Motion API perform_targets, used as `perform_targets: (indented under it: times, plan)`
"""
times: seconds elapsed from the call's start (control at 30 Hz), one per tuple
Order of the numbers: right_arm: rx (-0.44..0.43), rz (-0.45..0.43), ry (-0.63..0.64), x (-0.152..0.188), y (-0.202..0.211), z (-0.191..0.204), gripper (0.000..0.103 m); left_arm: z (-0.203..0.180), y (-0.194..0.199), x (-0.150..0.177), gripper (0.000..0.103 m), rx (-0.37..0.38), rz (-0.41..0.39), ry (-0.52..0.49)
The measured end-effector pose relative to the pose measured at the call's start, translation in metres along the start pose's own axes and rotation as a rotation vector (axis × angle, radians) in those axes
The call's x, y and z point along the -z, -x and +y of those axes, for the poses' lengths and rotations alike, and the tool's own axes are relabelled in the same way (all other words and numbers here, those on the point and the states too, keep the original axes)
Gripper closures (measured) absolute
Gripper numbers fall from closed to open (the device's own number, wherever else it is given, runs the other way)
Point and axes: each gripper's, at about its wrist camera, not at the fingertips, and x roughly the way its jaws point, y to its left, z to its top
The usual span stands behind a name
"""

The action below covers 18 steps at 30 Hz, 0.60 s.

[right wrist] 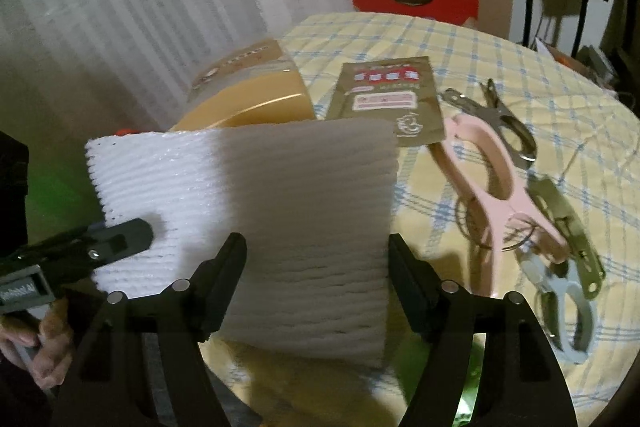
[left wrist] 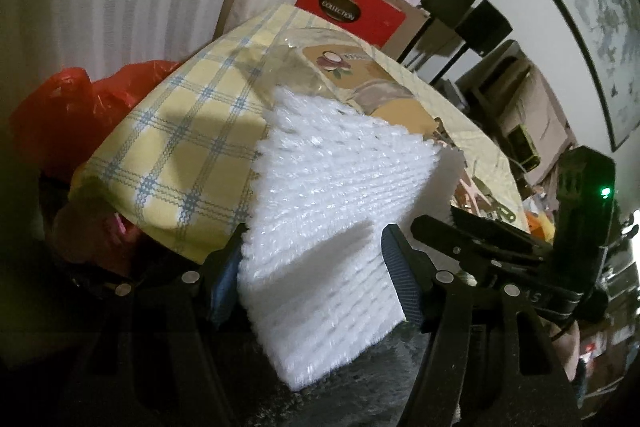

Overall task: Organize objects
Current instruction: 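Close the right tool on the foam net stack beside the left tool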

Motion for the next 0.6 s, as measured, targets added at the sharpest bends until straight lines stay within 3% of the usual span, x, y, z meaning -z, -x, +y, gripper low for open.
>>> perform_targets:
  times: [0.3,0.43,0.6]
  plan:
    - [-0.058,-0.011,-0.057,-0.003,0.006,-0.006,0.038,0.006,-0.004,-0.001,0.061,-0.035,0.02,-0.026]
    - [-0.014,-0.013,-0.044,-0.006,0.002,-0.004,0.039,0.007,-0.006,0.0,0.069,-0.011,0.031,-0.031]
    - [0.012,-0.01,-0.072,-0.01,-0.002,-0.007,0.029,0.009,-0.006,0.001,0.072,-0.025,0.036,-0.011]
